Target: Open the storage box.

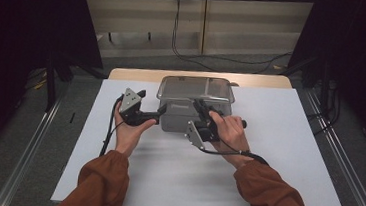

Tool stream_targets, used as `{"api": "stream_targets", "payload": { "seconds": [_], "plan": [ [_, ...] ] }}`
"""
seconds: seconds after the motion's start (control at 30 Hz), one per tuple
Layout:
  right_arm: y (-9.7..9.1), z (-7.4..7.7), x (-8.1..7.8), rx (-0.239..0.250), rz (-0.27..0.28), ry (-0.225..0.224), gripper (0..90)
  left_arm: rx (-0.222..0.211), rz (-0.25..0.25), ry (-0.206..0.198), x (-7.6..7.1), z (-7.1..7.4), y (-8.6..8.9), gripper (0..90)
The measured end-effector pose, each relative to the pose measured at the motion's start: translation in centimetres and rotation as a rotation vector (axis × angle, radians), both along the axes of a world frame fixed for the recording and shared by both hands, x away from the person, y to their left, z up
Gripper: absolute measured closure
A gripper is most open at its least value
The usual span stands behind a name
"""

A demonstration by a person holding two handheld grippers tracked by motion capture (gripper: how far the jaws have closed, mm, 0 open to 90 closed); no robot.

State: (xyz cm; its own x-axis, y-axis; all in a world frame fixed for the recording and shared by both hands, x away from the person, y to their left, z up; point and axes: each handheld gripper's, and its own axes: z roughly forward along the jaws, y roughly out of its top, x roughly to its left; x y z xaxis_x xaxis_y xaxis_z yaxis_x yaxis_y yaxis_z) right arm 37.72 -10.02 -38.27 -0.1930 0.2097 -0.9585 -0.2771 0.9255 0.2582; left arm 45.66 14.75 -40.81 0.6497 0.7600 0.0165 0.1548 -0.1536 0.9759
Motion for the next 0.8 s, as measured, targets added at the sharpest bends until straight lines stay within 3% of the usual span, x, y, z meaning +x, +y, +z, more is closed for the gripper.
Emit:
{"api": "stream_targets", "payload": {
  "seconds": [0.1,0.13,0.17,0.2,0.37,0.5,0.8],
  "plan": [
    [0.0,0.1,0.1,-0.001,0.003,-0.002,82.4,0.021,-0.002,-0.014,0.7,-0.1,-0.1,5.9],
    [0.0,0.1,0.1,-0.001,0.003,-0.002,82.4,0.016,0.003,-0.019,0.9,-0.2,-0.2,5.9],
    [0.0,0.0,0.1,-0.004,0.003,0.001,82.4,-0.019,0.004,-0.021,1.1,-0.2,-0.4,6.6],
    [0.0,0.0,0.0,-0.007,0.003,-0.001,82.4,-0.017,0.002,-0.022,1.1,-0.2,-0.4,6.6],
    [0.1,-0.2,0.0,-0.001,0.004,0.005,82.0,-0.006,0.015,-0.009,1.1,-0.4,-0.6,6.8],
    [0.1,-0.4,-0.1,-0.006,0.009,0.007,81.8,0.034,-0.007,-0.027,0.7,-0.5,-1.1,7.0],
    [0.1,-0.8,-0.2,-0.01,0.011,0.013,81.4,0.019,-0.021,-0.077,0.4,0.1,-1.2,13.7]
  ]
}}
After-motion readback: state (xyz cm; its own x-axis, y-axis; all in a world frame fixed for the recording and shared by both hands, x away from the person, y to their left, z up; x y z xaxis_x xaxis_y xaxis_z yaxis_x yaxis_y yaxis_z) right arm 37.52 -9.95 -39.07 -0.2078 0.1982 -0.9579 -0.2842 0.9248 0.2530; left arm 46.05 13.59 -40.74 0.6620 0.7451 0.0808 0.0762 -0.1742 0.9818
